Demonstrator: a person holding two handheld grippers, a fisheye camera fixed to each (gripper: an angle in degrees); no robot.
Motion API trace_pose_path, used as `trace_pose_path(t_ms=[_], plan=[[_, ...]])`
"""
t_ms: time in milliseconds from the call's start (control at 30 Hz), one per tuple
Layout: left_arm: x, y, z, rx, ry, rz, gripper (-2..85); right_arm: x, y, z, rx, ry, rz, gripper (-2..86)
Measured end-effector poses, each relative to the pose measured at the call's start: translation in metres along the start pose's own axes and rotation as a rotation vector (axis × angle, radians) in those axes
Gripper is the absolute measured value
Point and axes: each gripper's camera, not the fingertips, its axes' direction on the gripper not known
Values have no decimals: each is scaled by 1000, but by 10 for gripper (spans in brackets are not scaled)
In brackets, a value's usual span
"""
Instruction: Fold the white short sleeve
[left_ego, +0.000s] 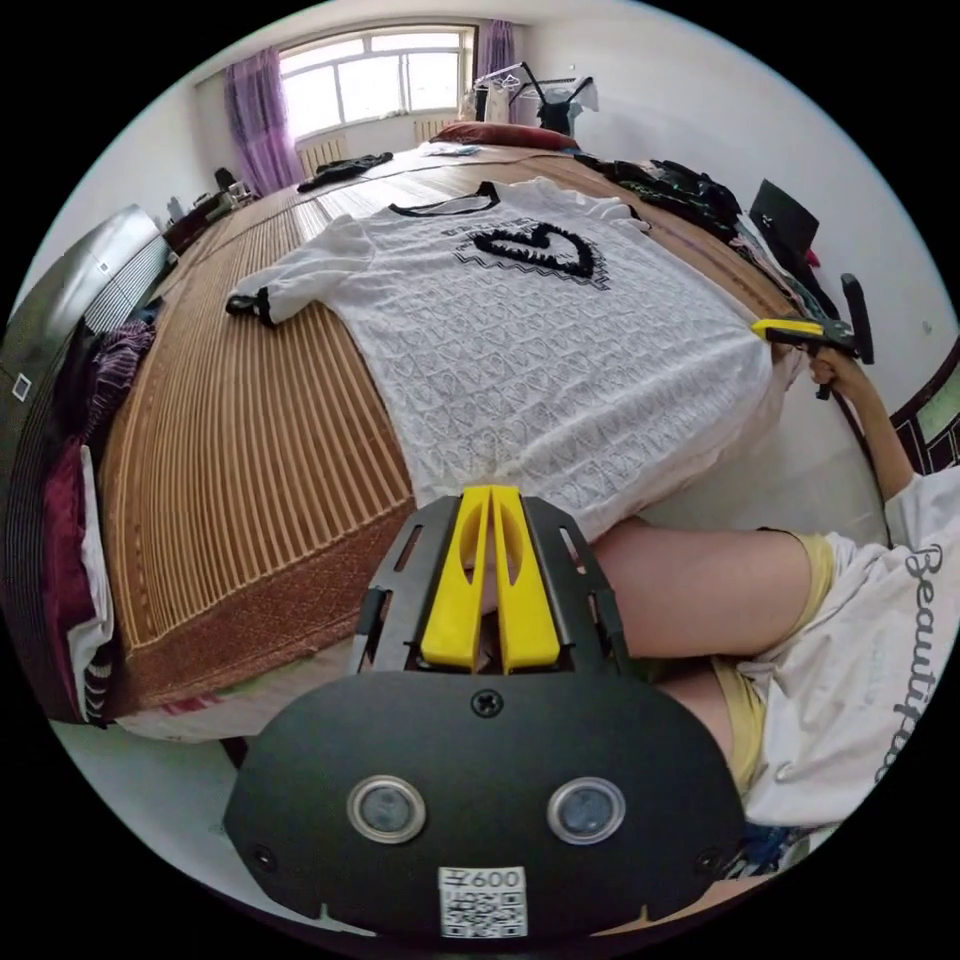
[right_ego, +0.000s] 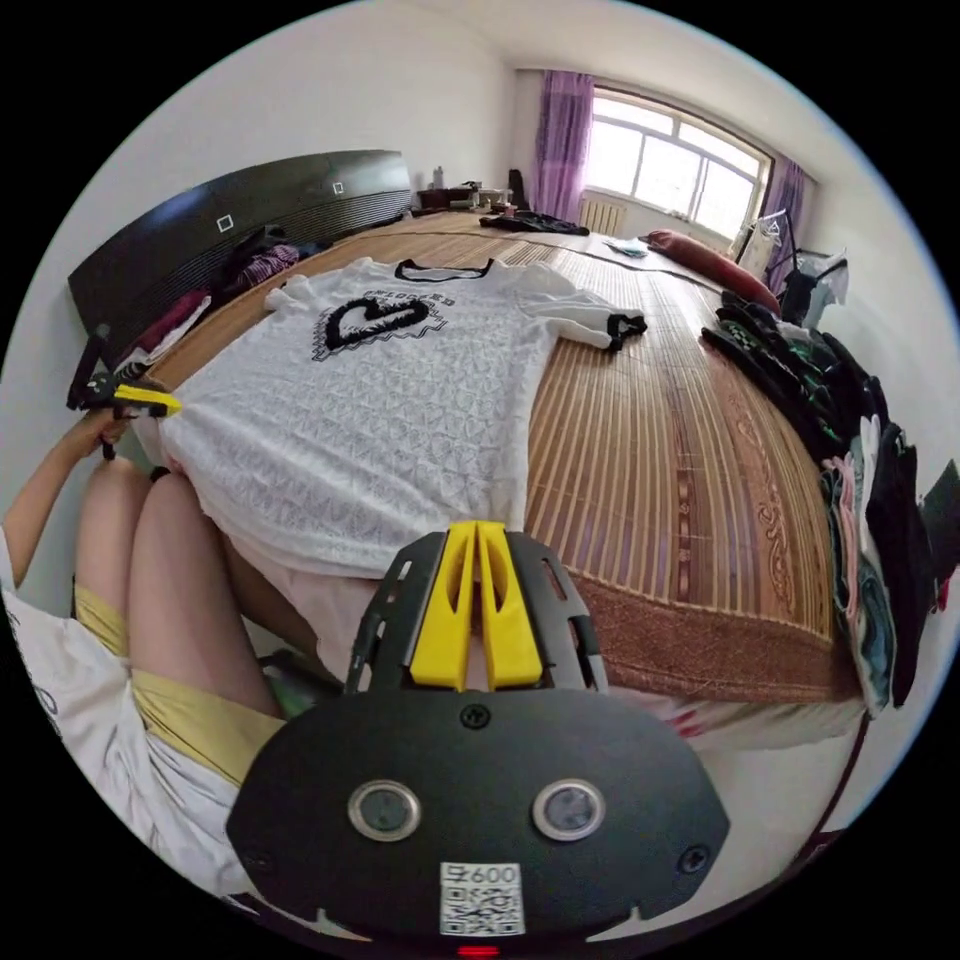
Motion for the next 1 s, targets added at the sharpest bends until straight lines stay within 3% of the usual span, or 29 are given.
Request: trace_pose_path(t_ms=[100,233,300,400,600,767,1000], plan=[[-3,16,-15,68,0,-93,7,1,8,-2,-6,38,24,-8],[9,30,-29,155,86,-110,4,-10,33,-23,192,-73,26,-8],[18,30,-17,107,98,-84,4,-20,38,-14,177,-119,-11,-8],[25,26,12,-43,9,-130,4,-23,48,35,-23,-105,-31,-8],[48,38,3,-28,-93,-89,4,17,72,41,4,-172,39,-8],[44,71,-27,-10,14,-194,3,27,100,30,83,-172,106,-8],[53,138,-78,205,10,-209,3,7,99,42,104,-196,73,-8]])
